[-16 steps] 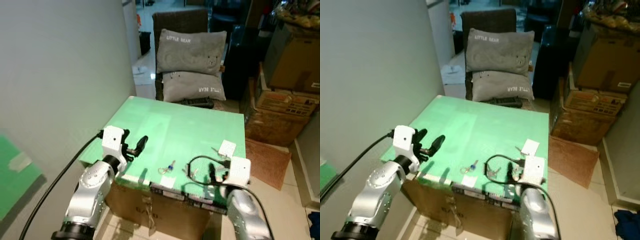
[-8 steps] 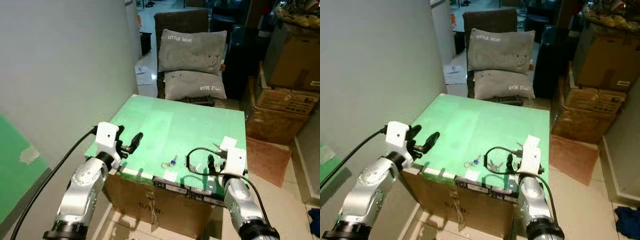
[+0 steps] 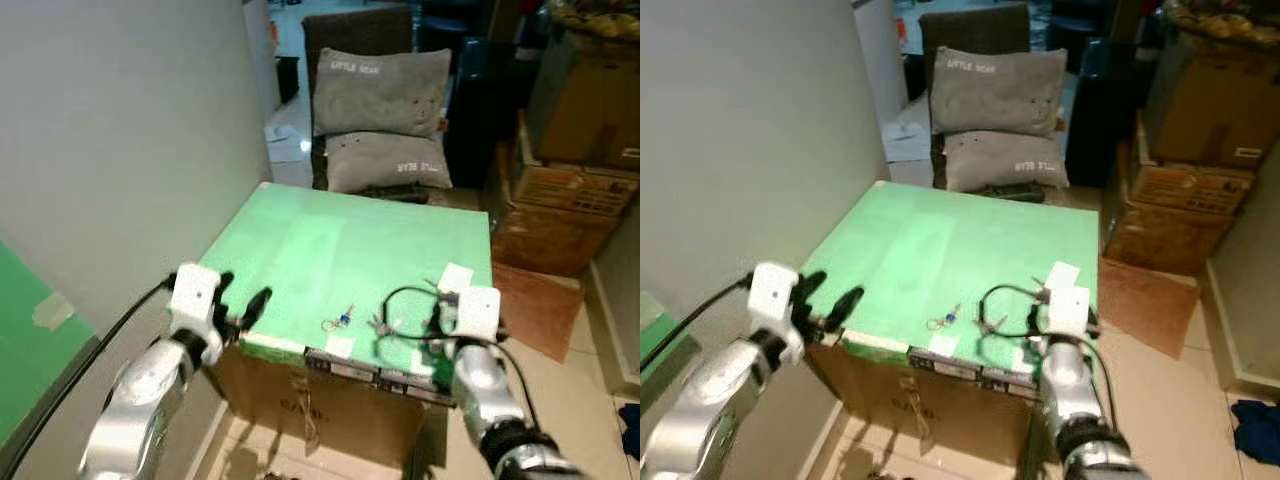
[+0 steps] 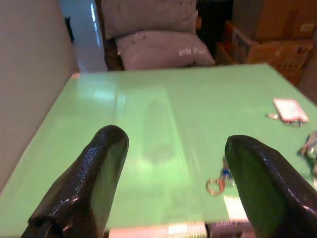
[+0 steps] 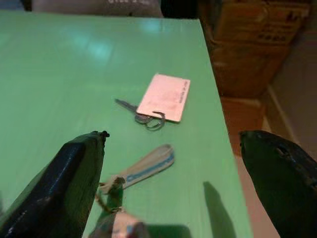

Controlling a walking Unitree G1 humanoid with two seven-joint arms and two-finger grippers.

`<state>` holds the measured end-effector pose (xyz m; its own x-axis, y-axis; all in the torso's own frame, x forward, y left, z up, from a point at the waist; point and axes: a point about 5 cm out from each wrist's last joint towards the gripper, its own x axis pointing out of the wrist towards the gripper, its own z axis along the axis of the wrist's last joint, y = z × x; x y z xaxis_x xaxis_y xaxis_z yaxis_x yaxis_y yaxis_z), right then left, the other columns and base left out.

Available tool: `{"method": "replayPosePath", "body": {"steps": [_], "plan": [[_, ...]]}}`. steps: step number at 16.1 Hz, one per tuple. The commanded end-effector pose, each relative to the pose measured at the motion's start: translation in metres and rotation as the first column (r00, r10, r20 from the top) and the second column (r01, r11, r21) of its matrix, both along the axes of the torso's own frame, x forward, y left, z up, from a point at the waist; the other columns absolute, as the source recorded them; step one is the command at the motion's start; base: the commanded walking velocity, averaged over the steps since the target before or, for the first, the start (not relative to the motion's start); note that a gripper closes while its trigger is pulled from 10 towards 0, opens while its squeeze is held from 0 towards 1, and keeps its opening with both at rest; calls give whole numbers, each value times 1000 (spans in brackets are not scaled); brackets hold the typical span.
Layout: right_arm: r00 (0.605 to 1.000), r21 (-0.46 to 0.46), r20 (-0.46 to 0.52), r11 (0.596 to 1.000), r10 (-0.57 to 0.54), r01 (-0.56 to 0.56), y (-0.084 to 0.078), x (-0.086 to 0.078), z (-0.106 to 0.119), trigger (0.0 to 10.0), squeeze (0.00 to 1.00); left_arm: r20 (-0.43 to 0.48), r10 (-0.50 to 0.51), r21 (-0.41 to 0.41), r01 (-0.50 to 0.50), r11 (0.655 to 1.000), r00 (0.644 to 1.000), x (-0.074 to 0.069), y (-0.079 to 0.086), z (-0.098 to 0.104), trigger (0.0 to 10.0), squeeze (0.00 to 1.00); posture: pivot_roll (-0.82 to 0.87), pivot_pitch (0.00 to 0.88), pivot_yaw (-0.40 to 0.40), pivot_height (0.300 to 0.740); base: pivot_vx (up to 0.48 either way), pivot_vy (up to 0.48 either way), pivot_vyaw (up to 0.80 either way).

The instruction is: Hang keys on a hook

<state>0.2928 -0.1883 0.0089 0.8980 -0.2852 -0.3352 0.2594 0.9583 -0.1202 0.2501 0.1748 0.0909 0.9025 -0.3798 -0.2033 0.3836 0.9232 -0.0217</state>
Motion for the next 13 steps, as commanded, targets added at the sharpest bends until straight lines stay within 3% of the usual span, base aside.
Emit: {"method": "replayPosePath", "body": {"steps": [1, 8, 13], "plan": [[1000, 9, -1, 1000, 4, -4, 4, 2, 0, 10000, 690, 9, 2, 9, -3, 1000, 1000, -1, 4, 6, 10000, 0, 95, 65, 141, 740, 0, 0, 0], [995, 97, -94, 995, 41, -32, 20, 4, -9, 10000, 694, -8, 11, 25, -11, 1000, 1000, -13, 7, 10, 10000, 0, 144, 97, 136, 740, 0, 0, 0], [992, 111, -94, 992, 78, -67, 30, 7, -7, 10000, 690, -11, 23, 32, -23, 999, 1000, -16, 9, 12, 10000, 0, 159, 105, 127, 740, 0, 0, 0]]}}
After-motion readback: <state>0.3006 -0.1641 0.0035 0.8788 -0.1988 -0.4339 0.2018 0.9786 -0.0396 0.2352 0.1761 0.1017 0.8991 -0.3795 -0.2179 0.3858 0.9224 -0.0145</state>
